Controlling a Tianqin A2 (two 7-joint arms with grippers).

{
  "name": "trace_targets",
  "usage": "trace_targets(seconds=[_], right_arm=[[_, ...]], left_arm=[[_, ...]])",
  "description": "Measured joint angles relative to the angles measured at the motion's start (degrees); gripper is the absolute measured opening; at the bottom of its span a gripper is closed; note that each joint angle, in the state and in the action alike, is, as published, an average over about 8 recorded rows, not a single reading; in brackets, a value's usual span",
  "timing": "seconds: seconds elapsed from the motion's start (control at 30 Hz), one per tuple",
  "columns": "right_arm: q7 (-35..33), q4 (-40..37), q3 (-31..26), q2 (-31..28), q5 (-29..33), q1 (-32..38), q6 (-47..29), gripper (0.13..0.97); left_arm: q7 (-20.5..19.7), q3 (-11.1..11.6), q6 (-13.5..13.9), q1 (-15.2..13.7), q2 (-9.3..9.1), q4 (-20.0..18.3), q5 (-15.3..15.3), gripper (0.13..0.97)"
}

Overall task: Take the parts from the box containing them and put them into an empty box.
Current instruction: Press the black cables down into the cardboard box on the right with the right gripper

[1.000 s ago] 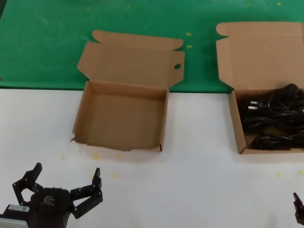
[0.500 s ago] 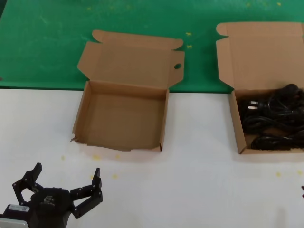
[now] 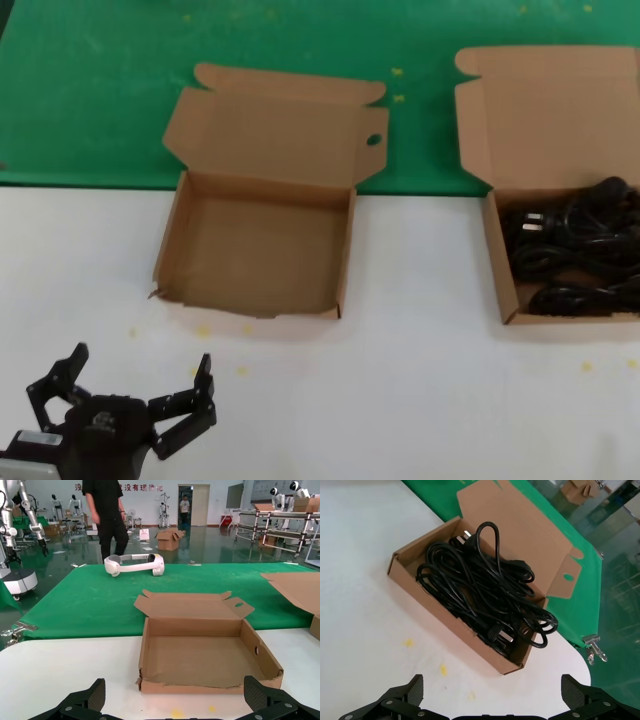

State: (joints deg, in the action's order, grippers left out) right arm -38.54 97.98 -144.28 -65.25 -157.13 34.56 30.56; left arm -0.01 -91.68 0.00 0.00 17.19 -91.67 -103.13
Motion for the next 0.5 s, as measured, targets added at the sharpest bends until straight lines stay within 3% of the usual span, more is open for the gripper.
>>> trace_targets(seconds=[0.23,0.5], right_arm=[[0.82,-1.27,-10.16,-2.03,-0.49,8.25,0.66,0.966],[-3.23,-2.54,-13.09,-2.4,-0.59,13.31,-0.54,0.966]], left_arm=[[0.0,0.0,0.0,0.0,0.0,0.0,0.0,0.966],[0.0,0.0,0.0,0.0,0.0,0.0,0.0,0.966]])
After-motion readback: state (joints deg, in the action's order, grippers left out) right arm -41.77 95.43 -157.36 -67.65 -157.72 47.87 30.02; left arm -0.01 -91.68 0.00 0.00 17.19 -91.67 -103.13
